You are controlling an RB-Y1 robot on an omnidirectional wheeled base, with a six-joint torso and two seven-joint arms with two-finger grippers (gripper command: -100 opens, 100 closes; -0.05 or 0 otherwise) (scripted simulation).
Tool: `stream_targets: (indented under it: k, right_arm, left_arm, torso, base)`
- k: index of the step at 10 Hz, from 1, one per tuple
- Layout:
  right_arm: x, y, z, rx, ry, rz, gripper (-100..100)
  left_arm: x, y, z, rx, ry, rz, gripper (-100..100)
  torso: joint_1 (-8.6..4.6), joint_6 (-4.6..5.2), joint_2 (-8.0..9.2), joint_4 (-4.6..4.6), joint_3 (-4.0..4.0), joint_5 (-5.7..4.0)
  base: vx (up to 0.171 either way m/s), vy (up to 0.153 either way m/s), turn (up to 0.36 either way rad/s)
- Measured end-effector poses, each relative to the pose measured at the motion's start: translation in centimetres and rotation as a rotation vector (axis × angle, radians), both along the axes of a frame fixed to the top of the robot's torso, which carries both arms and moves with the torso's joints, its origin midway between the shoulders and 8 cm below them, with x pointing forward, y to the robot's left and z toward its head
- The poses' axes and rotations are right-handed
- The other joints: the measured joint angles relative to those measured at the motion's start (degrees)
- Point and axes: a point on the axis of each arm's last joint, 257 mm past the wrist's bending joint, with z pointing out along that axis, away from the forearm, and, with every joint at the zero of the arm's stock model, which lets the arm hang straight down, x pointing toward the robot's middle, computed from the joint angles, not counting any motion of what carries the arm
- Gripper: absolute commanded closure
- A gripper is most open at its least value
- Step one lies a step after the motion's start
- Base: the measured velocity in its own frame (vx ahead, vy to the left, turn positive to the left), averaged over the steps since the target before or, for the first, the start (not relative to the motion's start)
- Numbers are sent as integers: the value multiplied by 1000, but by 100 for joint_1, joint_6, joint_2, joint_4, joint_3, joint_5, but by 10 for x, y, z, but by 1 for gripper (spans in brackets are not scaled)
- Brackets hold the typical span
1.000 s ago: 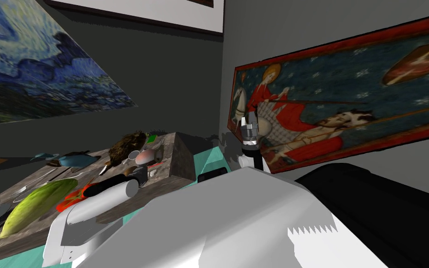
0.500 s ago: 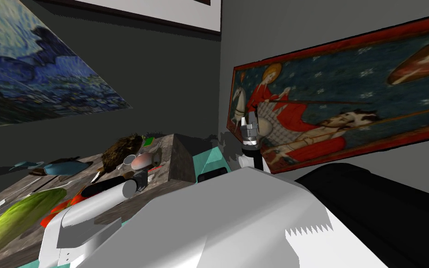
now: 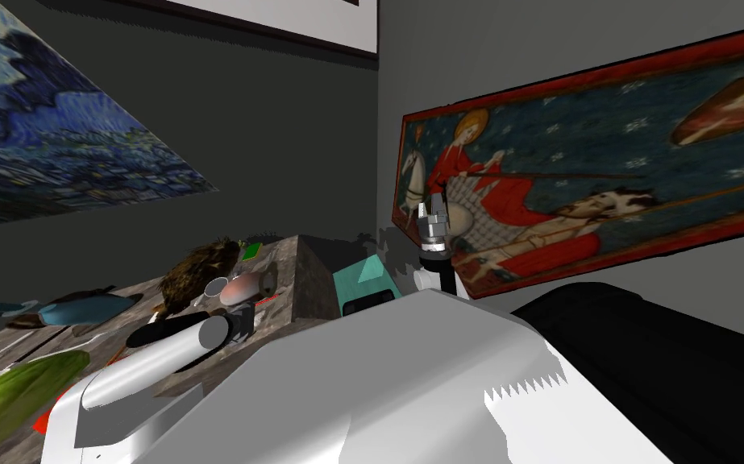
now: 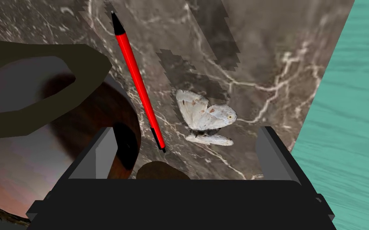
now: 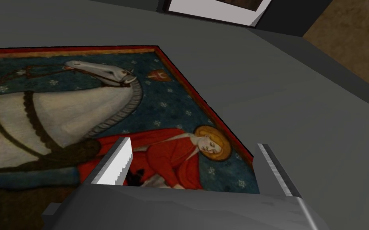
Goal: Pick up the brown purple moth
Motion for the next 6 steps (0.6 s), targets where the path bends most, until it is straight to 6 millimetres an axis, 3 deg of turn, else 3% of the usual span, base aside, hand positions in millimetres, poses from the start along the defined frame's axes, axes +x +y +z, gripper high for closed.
stream_targets:
  k: [6]
  right_arm:
    - [0, 0, 0, 0, 0, 0, 0]
  left_arm:
    - [-36, -11, -12, -82, 119, 29, -100]
  torso:
    - [1, -1, 1, 0, 0, 1]
  base:
    - [18, 48, -80]
